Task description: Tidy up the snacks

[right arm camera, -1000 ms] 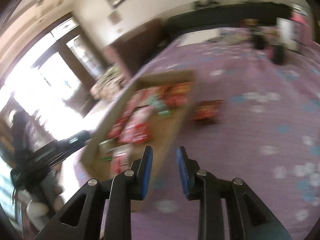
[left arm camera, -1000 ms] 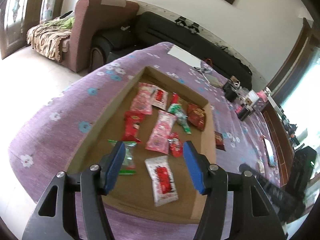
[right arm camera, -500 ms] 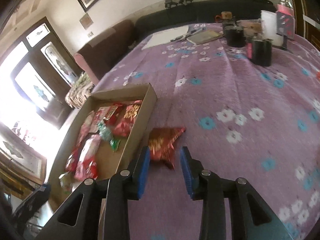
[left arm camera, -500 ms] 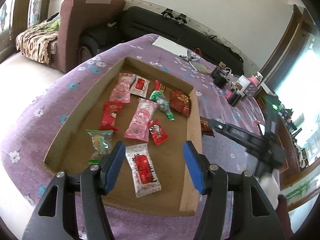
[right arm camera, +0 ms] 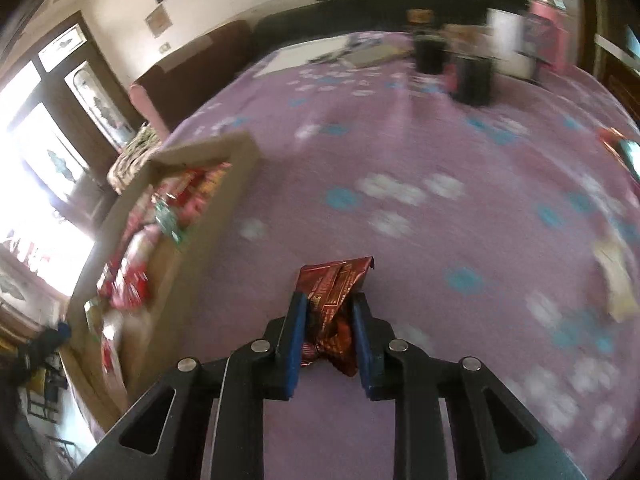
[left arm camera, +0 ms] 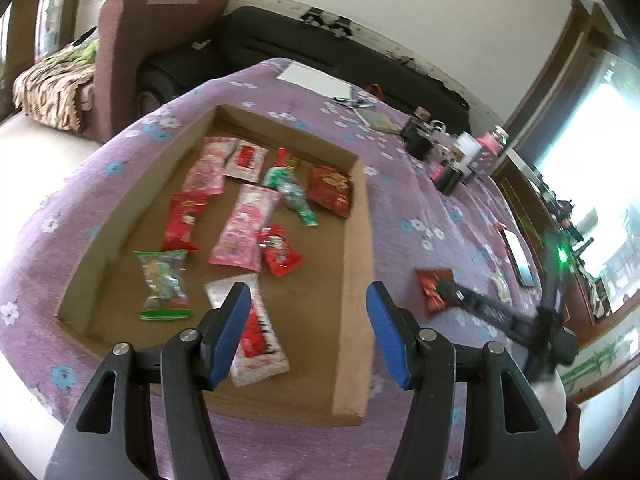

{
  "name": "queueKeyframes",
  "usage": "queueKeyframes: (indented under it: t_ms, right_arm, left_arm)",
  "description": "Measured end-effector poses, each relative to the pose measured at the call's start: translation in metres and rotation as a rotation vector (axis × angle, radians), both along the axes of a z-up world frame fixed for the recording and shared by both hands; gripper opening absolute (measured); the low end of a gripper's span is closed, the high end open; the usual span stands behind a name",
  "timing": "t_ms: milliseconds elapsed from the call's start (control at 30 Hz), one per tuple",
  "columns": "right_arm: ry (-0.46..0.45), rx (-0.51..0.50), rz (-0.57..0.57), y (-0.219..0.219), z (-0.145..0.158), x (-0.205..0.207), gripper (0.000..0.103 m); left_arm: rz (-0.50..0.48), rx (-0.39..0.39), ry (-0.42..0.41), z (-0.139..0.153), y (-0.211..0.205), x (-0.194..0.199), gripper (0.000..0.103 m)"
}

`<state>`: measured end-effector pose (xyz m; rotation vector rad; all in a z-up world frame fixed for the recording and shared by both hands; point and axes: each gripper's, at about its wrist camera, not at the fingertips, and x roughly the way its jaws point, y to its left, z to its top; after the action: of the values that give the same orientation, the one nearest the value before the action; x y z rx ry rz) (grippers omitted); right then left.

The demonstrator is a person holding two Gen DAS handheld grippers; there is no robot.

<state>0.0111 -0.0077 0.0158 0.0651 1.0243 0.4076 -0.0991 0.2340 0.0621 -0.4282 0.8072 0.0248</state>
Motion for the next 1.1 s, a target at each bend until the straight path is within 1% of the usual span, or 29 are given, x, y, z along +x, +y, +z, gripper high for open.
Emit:
queueKeyframes:
  t_ms: [67,133,167,233,267,300,367,433,533,667,733,767,967,1100]
  right_arm:
    - [0.012,0.016,-0.013,-0.024,0.0,-0.011,0.028]
    - [0.033,0.072,-0.017,-0.048,0.003,-0.019,0.028]
    - [0.023,0.117,-0.027,-0.065,0.009,-0.023,0.028]
    - [-0.047,0.142,-0.094,-0.098,0.025,-0.028,0.035]
    - [-0.081,0.134,-0.135,-0.112,0.032,-0.026,0.045]
    - [-0.108,0.119,-0.172,-0.125,0.036,-0.024,0.052]
    - [-0.156,0.058,-0.258,-0.152,0.038,-0.016,0.053]
    - [-0.18,0.002,-0.304,-0.168,0.033,-0.004,0.053]
    - [-0.156,-0.047,-0.328,-0.177,0.015,0.014,0.053]
    - [-0.122,-0.063,-0.321,-0.177,-0.005,0.031,0.053]
    - [-0.14,-0.064,-0.307,-0.172,-0.003,0.032,0.042]
    - [-0.14,-0.052,-0.288,-0.171,-0.003,0.031,0.025]
    - [-0.146,0.011,-0.302,-0.179,-0.004,0.027,0.023]
    - [-0.142,0.019,-0.298,-0.179,-0.004,0.028,0.023]
  left_arm:
    - [-0.032,-0.002,0.001,0.001,-0.012,0.004,0.059]
    - [-0.071,-0.004,0.005,0.001,-0.027,0.007,0.059]
    - [-0.094,0.003,0.006,0.002,-0.036,0.007,0.059]
    - [-0.138,0.018,0.006,0.004,-0.053,0.007,0.059]
    - [-0.152,0.022,0.005,0.004,-0.059,0.008,0.059]
    - [-0.169,0.028,0.005,0.005,-0.065,0.008,0.059]
    - [-0.2,0.035,0.008,0.005,-0.078,0.008,0.059]
    - [-0.226,0.033,0.024,0.003,-0.089,0.01,0.059]
    - [-0.253,0.032,0.052,-0.002,-0.105,0.013,0.059]
    - [-0.278,0.045,0.087,-0.01,-0.124,0.019,0.059]
    - [-0.286,0.055,0.103,-0.014,-0.133,0.023,0.059]
    - [-0.291,0.058,0.113,-0.017,-0.137,0.026,0.059]
    - [-0.32,0.084,0.145,-0.029,-0.168,0.05,0.059]
    - [-0.332,0.108,0.148,-0.036,-0.187,0.07,0.059]
